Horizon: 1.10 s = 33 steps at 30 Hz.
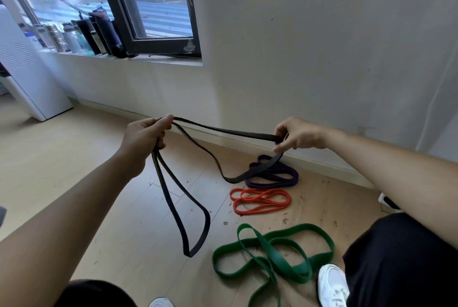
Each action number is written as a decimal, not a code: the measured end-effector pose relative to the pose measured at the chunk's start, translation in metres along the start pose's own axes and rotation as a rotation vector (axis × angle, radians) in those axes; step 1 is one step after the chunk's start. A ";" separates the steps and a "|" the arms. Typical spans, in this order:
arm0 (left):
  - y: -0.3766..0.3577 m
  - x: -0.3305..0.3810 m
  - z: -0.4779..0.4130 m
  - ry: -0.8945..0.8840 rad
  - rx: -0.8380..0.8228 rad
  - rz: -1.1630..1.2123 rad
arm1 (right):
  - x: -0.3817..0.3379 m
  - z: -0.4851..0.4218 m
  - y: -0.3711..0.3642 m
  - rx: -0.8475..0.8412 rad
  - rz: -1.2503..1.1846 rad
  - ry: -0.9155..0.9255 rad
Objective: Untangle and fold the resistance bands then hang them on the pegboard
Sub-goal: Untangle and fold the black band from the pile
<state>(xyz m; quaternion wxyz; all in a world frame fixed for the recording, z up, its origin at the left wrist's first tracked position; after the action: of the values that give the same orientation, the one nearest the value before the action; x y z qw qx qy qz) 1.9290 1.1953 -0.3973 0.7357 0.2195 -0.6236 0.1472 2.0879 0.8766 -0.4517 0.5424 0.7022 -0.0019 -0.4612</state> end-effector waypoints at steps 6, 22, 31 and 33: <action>-0.014 0.006 0.009 0.017 -0.138 -0.001 | 0.007 -0.003 -0.015 -0.099 0.088 0.014; -0.082 0.028 0.050 -0.113 -0.455 -0.270 | -0.135 -0.002 -0.040 -0.077 -0.425 0.355; -0.080 0.027 0.056 -0.150 -0.497 -0.387 | -0.162 -0.001 -0.024 0.094 -0.339 0.454; -0.079 0.027 0.055 -0.183 -0.476 -0.409 | -0.164 0.003 -0.010 0.155 -0.342 0.475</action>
<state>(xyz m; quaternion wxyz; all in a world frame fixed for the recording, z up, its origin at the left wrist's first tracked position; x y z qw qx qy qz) 1.9258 1.0977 -0.3746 0.7216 0.1744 -0.6470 -0.1740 1.9864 0.9615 -0.3534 0.3870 0.8199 0.2082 -0.3670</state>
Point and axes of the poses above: each hand's wrist, its own z-axis away from the middle knuckle, its own y-axis out of the back of the hand, x = y × z, the point moved 9 cm from there along -z, towards the middle knuckle, and after that the axes turned 14 degrees about y, right-handed, at the moved point
